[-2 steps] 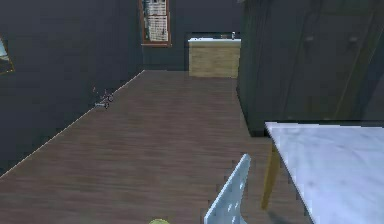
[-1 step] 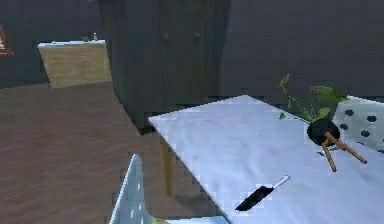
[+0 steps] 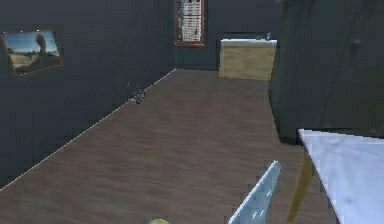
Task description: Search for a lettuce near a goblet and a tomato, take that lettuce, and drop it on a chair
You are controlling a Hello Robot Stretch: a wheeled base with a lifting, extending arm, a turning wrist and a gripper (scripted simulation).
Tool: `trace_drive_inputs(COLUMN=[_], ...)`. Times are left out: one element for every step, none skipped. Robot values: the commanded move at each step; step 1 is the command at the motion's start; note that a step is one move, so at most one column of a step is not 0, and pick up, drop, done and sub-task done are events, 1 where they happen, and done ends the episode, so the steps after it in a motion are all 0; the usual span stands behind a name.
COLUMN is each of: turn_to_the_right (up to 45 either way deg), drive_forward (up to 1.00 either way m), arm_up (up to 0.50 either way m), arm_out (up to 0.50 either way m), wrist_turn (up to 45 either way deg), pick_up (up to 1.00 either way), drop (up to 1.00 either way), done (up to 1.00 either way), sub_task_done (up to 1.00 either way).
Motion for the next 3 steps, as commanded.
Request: trace_drive_inputs(turn_to_the_right=[-45.0, -12.0, 0.0], drive_forward=[0.00, 0.00, 0.00], arm_up=[0.00, 0.00, 0.00], arm_out=[0.00, 0.00, 0.22], wrist_turn=[0.0, 0.0, 0.0], pick_up=[0.00, 0.00, 0.00], drop=[0.00, 0.00, 0.00], done=[0.00, 0.00, 0.00], sub_task_done=[0.00, 0.00, 0.00])
